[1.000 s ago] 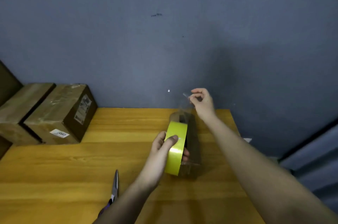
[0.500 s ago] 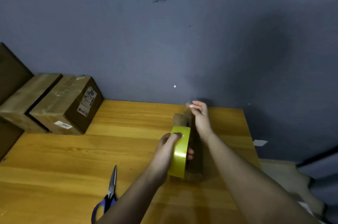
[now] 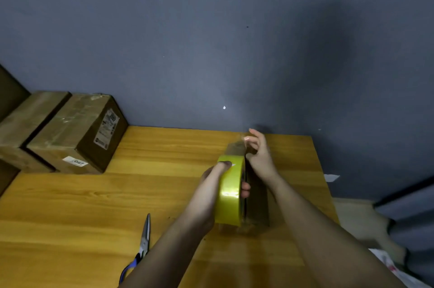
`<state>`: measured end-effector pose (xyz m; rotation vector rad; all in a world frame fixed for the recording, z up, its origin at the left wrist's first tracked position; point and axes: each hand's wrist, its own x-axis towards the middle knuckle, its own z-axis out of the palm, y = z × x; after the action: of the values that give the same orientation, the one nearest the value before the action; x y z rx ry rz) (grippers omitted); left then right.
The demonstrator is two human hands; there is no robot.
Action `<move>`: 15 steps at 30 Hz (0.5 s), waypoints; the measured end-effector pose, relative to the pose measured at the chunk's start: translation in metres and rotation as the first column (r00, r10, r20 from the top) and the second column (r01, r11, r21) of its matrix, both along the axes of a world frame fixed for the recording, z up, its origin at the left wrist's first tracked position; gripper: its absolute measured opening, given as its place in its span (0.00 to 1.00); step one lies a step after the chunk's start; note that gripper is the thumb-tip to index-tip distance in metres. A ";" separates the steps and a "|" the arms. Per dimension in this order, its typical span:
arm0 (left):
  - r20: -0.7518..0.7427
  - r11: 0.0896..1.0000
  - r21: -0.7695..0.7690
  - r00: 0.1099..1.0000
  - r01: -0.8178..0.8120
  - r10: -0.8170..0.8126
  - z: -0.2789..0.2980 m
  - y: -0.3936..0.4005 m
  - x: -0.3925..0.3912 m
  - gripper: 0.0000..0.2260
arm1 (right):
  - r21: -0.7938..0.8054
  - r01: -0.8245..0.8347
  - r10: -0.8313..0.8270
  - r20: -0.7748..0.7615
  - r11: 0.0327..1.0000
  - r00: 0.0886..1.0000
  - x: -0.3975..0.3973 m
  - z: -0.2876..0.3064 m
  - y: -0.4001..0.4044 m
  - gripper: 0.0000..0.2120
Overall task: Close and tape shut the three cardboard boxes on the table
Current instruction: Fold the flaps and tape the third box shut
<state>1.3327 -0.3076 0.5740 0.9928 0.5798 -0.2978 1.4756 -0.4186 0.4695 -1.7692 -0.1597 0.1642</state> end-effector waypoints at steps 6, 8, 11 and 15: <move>-0.008 1.000 -0.007 1.000 0.002 -0.002 0.000 -0.013 0.003 0.21 | 0.009 -0.034 0.034 -0.029 0.999 0.999 0.002 0.005 0.008 0.38; -0.025 1.000 0.015 1.000 0.013 -0.013 -0.002 -0.016 0.003 0.20 | 0.037 -0.040 0.042 -0.055 0.999 0.998 0.000 0.007 0.005 0.39; -0.031 0.998 0.047 0.998 0.049 -0.048 -0.001 -0.018 0.005 0.19 | 0.059 -0.065 0.068 -0.057 0.996 0.996 -0.003 0.014 -0.002 0.49; -0.042 0.993 0.078 0.996 0.084 -0.081 -0.001 -0.020 0.007 0.19 | 0.036 -0.076 0.079 -0.081 0.996 0.994 0.000 0.018 -0.001 0.42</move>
<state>1.3392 -0.3272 0.5732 1.0914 0.5902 -0.3705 1.4757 -0.4197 0.4875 -1.7219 -0.1706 0.2883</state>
